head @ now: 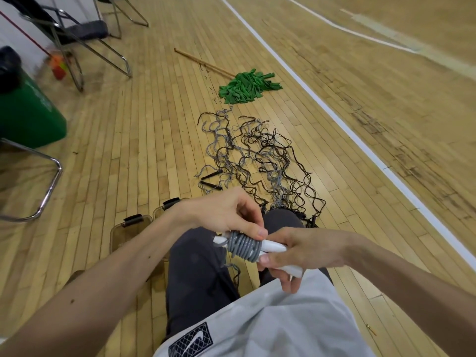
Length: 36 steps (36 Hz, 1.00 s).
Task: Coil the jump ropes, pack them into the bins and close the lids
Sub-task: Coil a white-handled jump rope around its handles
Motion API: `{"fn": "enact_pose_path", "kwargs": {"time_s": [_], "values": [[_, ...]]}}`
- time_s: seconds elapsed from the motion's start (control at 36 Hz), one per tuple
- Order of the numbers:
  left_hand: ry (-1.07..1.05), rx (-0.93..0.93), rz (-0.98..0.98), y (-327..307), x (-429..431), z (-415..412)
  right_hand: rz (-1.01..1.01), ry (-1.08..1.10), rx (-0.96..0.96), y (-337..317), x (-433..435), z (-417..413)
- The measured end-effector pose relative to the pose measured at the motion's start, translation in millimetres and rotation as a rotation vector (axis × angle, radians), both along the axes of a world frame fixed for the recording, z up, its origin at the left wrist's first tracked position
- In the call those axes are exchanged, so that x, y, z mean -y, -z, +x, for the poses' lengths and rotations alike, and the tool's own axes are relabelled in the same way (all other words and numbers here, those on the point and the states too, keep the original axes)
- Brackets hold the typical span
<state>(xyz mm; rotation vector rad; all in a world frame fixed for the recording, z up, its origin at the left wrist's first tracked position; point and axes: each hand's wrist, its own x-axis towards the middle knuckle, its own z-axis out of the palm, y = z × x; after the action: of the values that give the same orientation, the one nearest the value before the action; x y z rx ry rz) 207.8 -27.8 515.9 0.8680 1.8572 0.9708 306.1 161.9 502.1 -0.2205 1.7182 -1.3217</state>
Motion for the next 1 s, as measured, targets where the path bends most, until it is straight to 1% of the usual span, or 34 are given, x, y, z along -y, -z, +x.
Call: {"fn": "enact_pose_path", "kwargs": {"time_s": [0.19,0.44,0.53,0.64,0.72,0.78,0.86,1.0], "values": [[-0.009,0.098,0.055,-0.6,2.2,1.2,0.032,-0.063,-0.102,-13.3,1.1,3.8],[-0.001,0.425,0.255,13.3,1.5,13.1,-0.045,-0.079,-0.126,-23.4,6.2,9.1],[-0.068,0.494,0.315,26.4,1.8,15.9,-0.088,-0.053,-0.138,-23.9,6.5,10.1],[-0.129,0.539,0.372,39.6,1.1,21.4,-0.088,-0.020,-0.148,-20.7,3.7,9.7],[-0.212,0.634,0.416,45.7,2.3,27.0,-0.143,0.025,-0.156,-19.2,1.2,9.4],[-0.254,0.634,0.457,50.8,4.5,29.3,-0.175,0.088,-0.154,-18.9,0.2,7.1],[-0.420,0.599,0.351,50.9,2.1,33.1,-0.189,0.204,-0.123,-19.0,-3.6,1.2],[-0.476,0.492,0.376,49.3,-6.3,38.3,-0.153,0.312,-0.142,-15.1,-9.2,-5.9]]}}
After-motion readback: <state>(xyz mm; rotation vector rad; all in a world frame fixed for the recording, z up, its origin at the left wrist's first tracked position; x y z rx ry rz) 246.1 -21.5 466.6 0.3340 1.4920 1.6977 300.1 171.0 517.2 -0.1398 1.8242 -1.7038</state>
